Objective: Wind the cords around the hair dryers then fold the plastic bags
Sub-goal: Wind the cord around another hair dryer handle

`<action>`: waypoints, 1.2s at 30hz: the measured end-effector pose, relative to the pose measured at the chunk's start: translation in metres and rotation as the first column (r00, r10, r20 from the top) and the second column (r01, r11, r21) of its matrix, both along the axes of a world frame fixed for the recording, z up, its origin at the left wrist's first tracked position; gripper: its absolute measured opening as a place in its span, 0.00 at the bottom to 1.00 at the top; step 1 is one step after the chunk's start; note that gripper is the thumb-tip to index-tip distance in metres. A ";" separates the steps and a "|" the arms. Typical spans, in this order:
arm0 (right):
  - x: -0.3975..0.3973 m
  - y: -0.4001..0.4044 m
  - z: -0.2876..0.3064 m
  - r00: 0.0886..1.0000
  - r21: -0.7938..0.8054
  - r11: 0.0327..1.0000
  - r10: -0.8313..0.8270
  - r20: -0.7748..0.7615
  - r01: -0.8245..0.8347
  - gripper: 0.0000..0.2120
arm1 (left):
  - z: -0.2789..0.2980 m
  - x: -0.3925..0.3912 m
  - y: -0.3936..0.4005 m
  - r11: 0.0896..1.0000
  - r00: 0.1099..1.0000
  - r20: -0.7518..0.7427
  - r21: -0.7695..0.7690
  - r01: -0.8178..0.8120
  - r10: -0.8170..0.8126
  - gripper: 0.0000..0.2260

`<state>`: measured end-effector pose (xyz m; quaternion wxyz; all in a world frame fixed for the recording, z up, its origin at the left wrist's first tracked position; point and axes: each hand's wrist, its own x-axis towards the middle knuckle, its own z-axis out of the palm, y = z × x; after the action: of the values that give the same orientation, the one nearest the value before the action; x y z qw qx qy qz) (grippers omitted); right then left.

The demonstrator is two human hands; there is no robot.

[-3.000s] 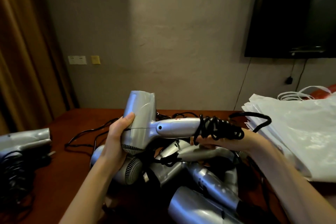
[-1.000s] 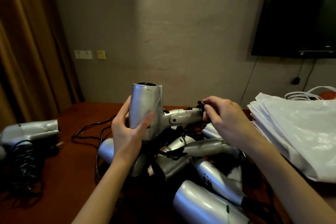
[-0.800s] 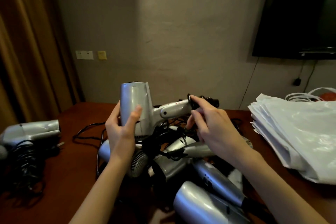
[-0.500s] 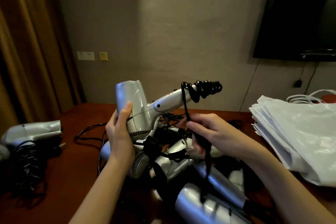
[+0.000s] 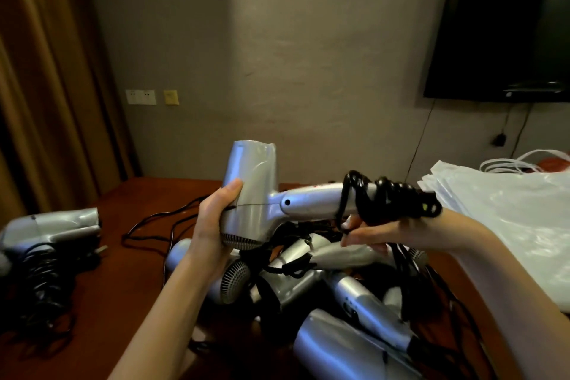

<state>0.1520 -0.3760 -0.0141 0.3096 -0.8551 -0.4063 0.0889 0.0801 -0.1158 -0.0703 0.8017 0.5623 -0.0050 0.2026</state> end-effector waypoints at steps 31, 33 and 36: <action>-0.008 0.000 0.027 0.999 0.178 0.984 -0.006 -0.041 0.013 0.06 | 0.003 -0.007 -0.005 0.942 0.986 0.155 0.320 -0.102 0.054 0.14; -0.010 -0.003 0.030 0.999 0.194 0.981 0.019 -0.051 -0.009 0.07 | 0.001 -0.006 -0.005 0.940 0.985 0.156 0.319 -0.124 0.077 0.15; -0.009 0.003 0.030 0.995 0.225 0.973 -0.067 0.075 0.048 0.09 | 0.001 -0.005 -0.006 0.934 0.979 0.167 0.317 -0.165 0.116 0.17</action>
<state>0.1427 -0.3734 0.0159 0.3891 -0.8292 -0.4013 -0.0017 0.0750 -0.1222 -0.0695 0.6774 0.6708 -0.0571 0.2963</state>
